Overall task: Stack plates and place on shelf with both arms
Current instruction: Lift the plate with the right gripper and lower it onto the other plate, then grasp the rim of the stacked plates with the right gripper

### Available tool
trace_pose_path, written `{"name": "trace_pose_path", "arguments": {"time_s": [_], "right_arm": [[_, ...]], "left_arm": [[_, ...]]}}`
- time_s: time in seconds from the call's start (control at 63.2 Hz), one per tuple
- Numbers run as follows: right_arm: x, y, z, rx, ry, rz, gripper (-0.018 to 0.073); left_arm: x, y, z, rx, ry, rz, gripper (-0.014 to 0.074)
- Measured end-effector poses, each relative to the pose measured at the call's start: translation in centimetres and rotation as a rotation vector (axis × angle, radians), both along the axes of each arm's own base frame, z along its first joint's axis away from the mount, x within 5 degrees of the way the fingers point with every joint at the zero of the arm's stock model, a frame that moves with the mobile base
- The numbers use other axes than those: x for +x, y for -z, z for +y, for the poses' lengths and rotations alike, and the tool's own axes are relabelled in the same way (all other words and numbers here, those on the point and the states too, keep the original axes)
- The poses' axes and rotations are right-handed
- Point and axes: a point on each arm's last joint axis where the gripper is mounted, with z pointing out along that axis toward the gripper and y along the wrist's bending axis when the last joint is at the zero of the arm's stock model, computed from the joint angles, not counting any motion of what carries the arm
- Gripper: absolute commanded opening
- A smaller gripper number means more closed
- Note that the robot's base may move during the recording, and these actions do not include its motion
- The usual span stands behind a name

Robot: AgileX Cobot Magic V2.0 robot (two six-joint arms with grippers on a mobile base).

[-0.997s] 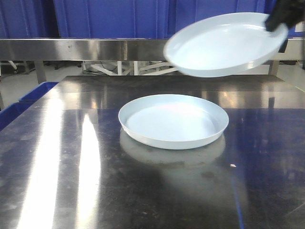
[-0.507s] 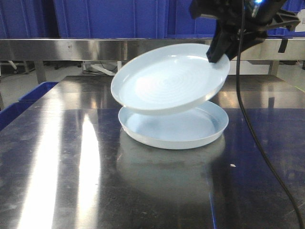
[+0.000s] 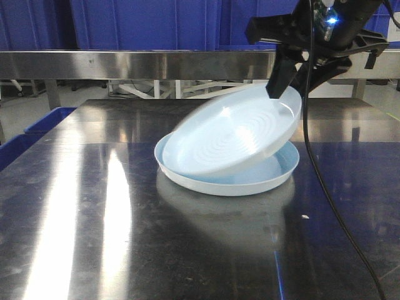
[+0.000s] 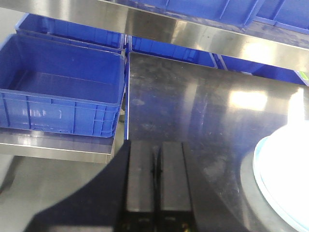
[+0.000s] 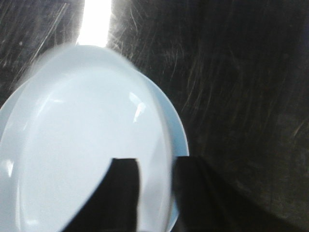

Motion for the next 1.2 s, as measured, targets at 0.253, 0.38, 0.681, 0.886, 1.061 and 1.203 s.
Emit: {"name": "trace_pose_path", "arguments": {"time_s": [0.253, 0.38, 0.681, 0.886, 1.061, 1.203], "right_arm": [[0.1, -0.1, 0.0, 0.007, 0.001, -0.019, 0.0506], [0.1, -0.1, 0.0, 0.007, 0.001, -0.019, 0.0506], [0.2, 0.0, 0.1, 0.006, 0.001, -0.016, 0.0506], [0.8, 1.7, 0.2, -0.012, 0.003, 0.03, 0.0506], [1.5, 3.7, 0.1, -0.034, 0.013, 0.091, 0.0494], [1.9, 5.0, -0.1, -0.048, 0.022, 0.131, 0.0475]], "left_arm": [[0.0, 0.0, 0.0, 0.0, 0.0, 0.0, 0.009], [0.0, 0.0, 0.0, 0.0, 0.0, 0.0, 0.009], [0.0, 0.0, 0.0, 0.0, 0.0, 0.0, 0.009], [0.0, 0.0, 0.0, 0.0, 0.0, 0.0, 0.009], [0.0, 0.0, 0.0, 0.0, 0.0, 0.0, 0.009], [0.0, 0.0, 0.0, 0.0, 0.0, 0.0, 0.009]]}}
